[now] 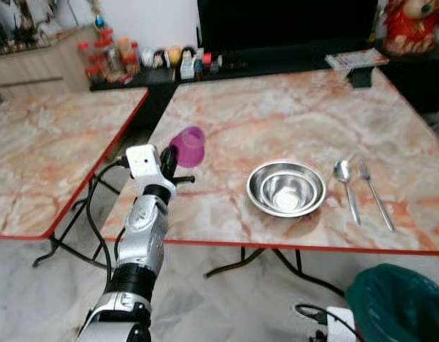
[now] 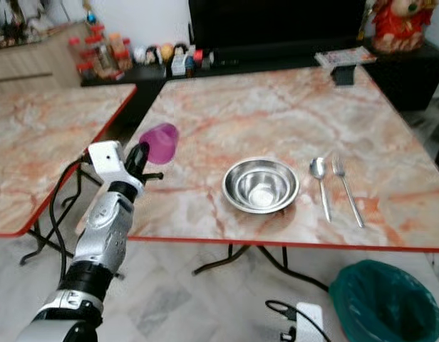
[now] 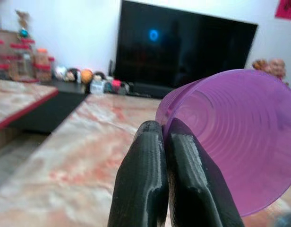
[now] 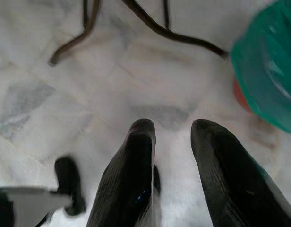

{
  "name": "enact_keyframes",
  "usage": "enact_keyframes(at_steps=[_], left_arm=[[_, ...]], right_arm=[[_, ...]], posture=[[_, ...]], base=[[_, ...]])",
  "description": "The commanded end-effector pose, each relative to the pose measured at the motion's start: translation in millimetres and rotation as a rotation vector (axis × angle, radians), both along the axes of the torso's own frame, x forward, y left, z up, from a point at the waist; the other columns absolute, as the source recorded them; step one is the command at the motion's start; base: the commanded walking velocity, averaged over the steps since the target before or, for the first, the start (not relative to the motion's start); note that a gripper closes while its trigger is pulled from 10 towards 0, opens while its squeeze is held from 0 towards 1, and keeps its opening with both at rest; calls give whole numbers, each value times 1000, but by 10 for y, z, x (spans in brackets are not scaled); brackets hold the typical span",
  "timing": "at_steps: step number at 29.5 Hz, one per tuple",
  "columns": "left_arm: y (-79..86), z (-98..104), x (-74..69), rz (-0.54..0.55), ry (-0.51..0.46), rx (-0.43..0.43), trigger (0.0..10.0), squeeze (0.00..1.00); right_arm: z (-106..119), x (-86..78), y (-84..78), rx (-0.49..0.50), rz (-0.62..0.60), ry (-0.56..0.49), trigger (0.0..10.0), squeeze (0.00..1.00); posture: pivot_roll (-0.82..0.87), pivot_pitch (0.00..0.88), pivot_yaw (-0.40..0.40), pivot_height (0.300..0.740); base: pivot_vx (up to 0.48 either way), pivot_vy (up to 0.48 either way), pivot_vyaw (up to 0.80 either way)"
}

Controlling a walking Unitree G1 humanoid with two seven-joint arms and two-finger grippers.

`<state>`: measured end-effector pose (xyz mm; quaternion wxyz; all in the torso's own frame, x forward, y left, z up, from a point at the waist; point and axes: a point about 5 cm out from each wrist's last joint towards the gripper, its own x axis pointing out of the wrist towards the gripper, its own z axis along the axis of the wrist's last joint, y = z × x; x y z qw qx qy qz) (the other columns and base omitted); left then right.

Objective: Setting the table

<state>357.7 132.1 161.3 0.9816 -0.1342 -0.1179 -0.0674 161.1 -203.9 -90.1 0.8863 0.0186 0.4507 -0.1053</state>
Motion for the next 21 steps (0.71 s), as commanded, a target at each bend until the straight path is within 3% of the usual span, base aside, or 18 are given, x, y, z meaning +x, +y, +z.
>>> enact_keyframes(at_steps=[1,5,10,16,21], left_arm=[[138,3,0,27,8,1,10000,0],[101,-37,-8,-20,36,6,10000,0],[-67,-119,-72,-162,61,59,10000,0],[-78,-116,-73,-147,58,59,10000,0],[-76,-106,-67,-148,59,58,10000,0]], right_arm=[[2,47,126,24,17,-12,10000,0],[-4,37,126,18,18,-4,10000,0],[-7,32,131,21,16,-4,10000,0],[-6,33,137,29,6,-9,10000,0],[0,46,149,45,0,-22,10000,0]], posture=[[-4,0,99,740],[5,0,99,740],[1,0,104,740],[-1,0,105,740],[-1,0,105,740]], base=[[307,0,0],[154,0,0],[0,0,0],[0,0,0],[245,0,0]])
